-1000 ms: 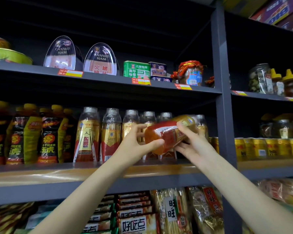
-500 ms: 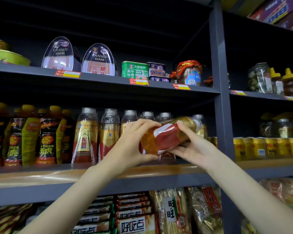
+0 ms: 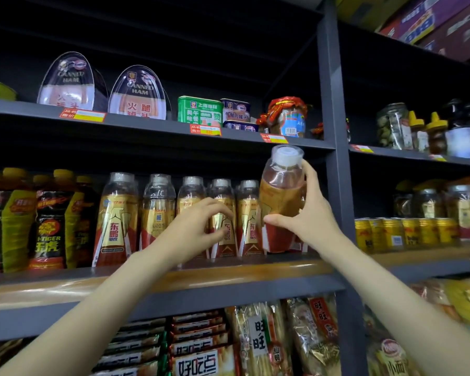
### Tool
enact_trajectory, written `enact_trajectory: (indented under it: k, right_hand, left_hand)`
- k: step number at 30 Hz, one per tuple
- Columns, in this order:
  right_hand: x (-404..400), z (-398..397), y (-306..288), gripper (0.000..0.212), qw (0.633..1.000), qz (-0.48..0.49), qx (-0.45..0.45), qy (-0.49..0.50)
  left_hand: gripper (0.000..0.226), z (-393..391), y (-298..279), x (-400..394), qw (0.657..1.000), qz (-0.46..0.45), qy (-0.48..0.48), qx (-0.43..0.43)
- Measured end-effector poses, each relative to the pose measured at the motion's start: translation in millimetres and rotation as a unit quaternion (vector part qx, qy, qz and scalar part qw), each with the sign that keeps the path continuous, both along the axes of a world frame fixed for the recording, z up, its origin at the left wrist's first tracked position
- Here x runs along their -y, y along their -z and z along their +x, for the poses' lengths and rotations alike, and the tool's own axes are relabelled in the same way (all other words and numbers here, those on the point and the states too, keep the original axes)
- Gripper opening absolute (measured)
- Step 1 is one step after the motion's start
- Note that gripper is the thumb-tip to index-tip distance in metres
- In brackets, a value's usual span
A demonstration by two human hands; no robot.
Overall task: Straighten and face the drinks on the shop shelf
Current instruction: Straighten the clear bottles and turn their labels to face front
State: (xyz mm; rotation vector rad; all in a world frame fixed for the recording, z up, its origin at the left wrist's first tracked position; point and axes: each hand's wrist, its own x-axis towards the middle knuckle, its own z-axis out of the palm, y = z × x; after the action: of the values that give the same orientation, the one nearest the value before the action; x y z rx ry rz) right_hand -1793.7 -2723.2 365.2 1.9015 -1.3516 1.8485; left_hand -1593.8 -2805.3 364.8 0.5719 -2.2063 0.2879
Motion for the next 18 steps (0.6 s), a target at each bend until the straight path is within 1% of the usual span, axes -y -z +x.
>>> enact_trajectory:
  k: [2,6,8,11,13,15,18]
  right_hand:
    - [5.1,-9.0,-6.3,0.115,0.997,0.033,-0.017,0.064]
    - [26.6,-25.6,-7.5,0.122,0.984,0.113,0.047,0.128]
    - [38.4,-30.0,-6.6,0.122,0.974,0.149,0.061,0.162]
    - [52.0,-33.6,-7.1,0.117,0.958,0.172,0.072,0.216]
    - [58.8,-35.9,-4.3,0.110,0.947,0.179,0.065,0.259]
    - [64.0,-38.5,1.6,0.106,0.934,0.186,0.038,0.302]
    - [71.0,-43.3,4.6,0.111,0.923,0.204,0.006,0.326]
  left_hand:
    - [0.031,-3.6,-7.9,6.1,0.999,-0.010,-0.036,0.001]
    - [0.044,-21.6,-17.2,18.9,0.994,-0.025,-0.101,0.037]
    - [0.050,-33.4,-18.3,24.0,0.990,-0.032,-0.126,0.050]
    - [0.060,-49.9,-16.6,31.6,0.984,-0.028,-0.158,0.072]
    - [0.066,-56.7,-14.1,35.8,0.979,-0.025,-0.182,0.090]
    - [0.073,-60.6,-10.1,39.7,0.969,-0.043,-0.218,0.111]
    - [0.075,-62.8,-0.4,47.1,0.949,-0.092,-0.274,0.129]
